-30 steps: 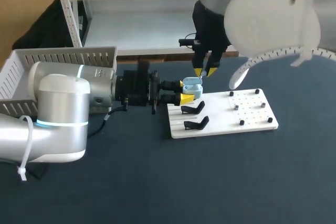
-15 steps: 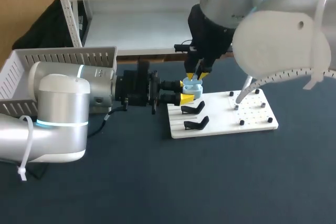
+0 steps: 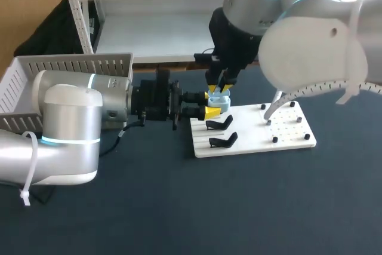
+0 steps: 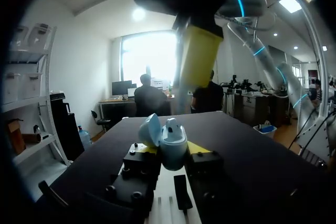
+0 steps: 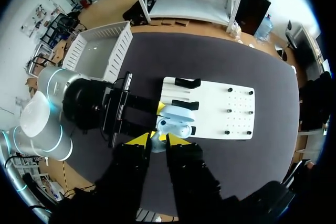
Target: Pick up each earbud case from the left stands, insert the matching earbuds, close the lid, and place the case in the box.
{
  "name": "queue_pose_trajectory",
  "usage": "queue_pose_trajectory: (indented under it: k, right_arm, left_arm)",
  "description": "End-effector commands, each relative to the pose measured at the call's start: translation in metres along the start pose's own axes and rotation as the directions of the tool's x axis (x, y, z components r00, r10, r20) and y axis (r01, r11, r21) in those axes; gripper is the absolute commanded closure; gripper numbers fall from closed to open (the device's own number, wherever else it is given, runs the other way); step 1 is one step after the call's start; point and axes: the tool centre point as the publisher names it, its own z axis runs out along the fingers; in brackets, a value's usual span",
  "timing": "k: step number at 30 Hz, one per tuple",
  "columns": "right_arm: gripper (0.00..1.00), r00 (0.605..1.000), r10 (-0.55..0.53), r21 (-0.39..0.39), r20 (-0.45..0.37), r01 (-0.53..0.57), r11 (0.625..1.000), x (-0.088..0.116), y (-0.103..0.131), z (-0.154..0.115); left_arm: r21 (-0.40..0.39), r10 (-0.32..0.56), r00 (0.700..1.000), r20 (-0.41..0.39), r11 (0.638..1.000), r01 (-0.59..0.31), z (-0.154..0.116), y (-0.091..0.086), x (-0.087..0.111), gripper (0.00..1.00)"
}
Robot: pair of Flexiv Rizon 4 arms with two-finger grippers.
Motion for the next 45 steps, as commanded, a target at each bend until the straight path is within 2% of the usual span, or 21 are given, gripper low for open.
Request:
queue_pose_trajectory:
  k: [1, 45]
  right_arm:
    - [1.0, 1.0, 0.0, 0.004, -0.001, 0.0, 1.0, 0.0, 0.0, 0.003]
    - [1.0, 0.999, 0.0, 0.019, -0.041, 0.0, 1.0, -0.009, -0.002, 0.02]
  left_arm:
    - [-0.005, 0.002, 1.0, 0.003, 1.0, -0.002, 0.0, -0.001, 0.001, 1.0]
    - [-0.005, 0.002, 1.0, 0.003, 1.0, -0.002, 0.0, -0.001, 0.001, 1.0]
